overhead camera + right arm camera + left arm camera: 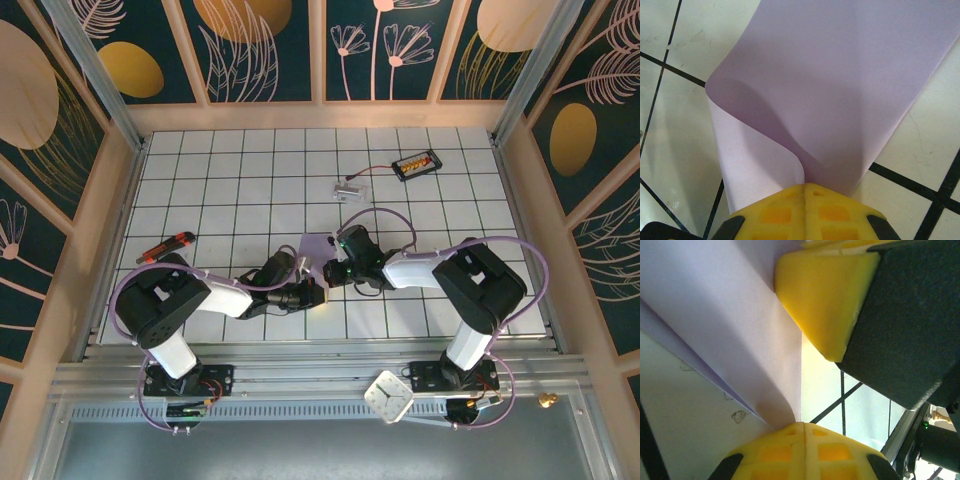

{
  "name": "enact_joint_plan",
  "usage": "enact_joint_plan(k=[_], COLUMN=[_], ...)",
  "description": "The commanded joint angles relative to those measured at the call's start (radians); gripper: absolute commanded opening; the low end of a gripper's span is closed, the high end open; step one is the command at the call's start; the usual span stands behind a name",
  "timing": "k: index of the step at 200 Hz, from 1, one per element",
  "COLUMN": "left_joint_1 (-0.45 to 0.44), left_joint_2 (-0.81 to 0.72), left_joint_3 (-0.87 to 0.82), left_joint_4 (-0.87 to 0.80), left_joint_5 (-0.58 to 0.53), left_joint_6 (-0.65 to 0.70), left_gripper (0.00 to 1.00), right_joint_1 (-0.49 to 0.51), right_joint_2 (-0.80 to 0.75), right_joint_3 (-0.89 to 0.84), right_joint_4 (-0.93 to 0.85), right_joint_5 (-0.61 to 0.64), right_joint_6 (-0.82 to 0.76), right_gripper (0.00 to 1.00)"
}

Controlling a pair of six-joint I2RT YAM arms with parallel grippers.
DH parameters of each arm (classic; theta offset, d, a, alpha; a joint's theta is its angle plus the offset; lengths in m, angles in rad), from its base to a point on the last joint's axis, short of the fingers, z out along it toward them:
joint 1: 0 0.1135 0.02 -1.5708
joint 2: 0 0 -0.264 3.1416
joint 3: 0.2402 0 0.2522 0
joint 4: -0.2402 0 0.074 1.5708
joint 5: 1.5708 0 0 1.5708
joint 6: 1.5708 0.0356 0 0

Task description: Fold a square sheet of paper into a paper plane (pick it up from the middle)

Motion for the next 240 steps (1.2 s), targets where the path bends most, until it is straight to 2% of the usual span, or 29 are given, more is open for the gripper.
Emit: enact_joint_plan(k=[1,56,166,203,240], left_joint_1=[-0.008,-0.007,-0.018,-0.031,-0.033], left_joint_2=[0.024,0.047,0.086,0.103,0.051], left_joint_3=[0.003,0.007,0.134,0.160,0.141], left_joint_4=[-0.019,-0.036,-0.392,-0.420,-0.351], left_joint_5=[0.023,0.049,-0.021,0.009,0.068], left_joint_6=[0.023,0.050,0.165,0.185,0.160], left_gripper=[0.00,0.00,0.00,0.00,0.00], right_joint_1=[0.001,0.001,0.001,0.001,0.001], right_joint_2=[0.035,0.038,0.036,0.035,0.036], right_joint_3=[-0.033,-0.031,-0.032,-0.034,-0.043], right_joint_4=[-0.083,-0.088,-0.093,-0.095,-0.088], right_joint_5=[0.039,0.042,0.045,0.050,0.048], right_joint_6=[-0.002,-0.002,0.009,0.008,0.013], right_gripper=[0.00,0.00,0.00,0.00,0.00])
